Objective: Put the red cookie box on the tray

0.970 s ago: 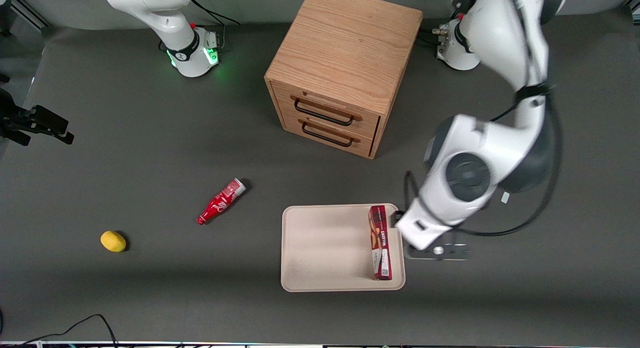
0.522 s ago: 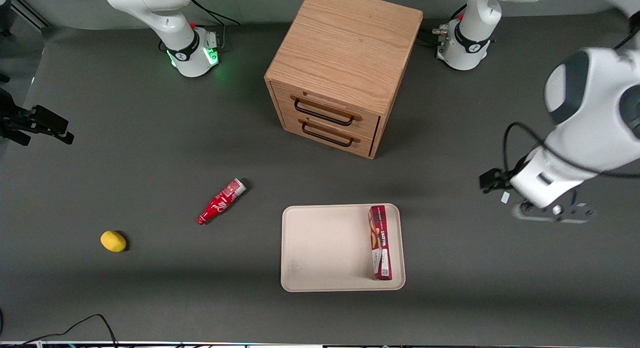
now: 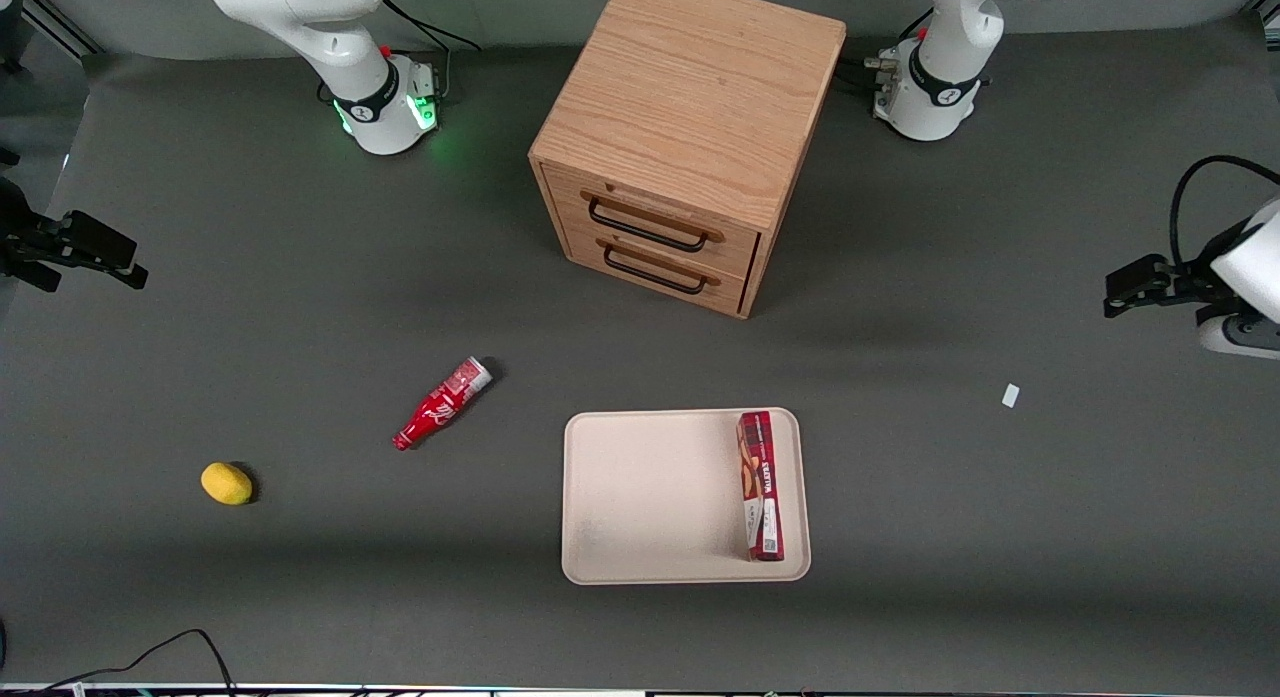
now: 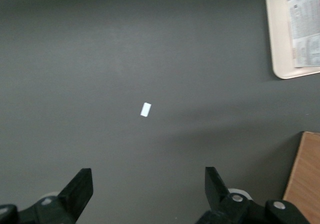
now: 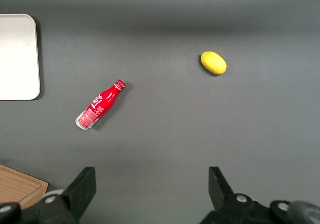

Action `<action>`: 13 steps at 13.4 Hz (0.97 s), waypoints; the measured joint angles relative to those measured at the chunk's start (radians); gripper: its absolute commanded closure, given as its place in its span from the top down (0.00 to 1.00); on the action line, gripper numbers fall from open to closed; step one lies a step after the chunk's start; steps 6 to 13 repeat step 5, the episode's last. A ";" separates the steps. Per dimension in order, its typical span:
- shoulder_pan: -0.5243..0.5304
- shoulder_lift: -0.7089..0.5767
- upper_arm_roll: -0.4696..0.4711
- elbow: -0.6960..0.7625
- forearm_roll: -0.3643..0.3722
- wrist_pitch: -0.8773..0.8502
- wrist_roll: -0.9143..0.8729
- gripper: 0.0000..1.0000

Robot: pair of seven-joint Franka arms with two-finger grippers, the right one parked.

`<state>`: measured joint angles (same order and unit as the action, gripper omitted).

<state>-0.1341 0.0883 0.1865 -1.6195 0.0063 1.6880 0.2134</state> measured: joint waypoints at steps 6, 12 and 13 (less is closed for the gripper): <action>-0.084 -0.001 0.092 0.016 0.014 -0.056 0.002 1.00; -0.084 -0.001 0.092 0.016 0.014 -0.056 0.002 1.00; -0.084 -0.001 0.092 0.016 0.014 -0.056 0.002 1.00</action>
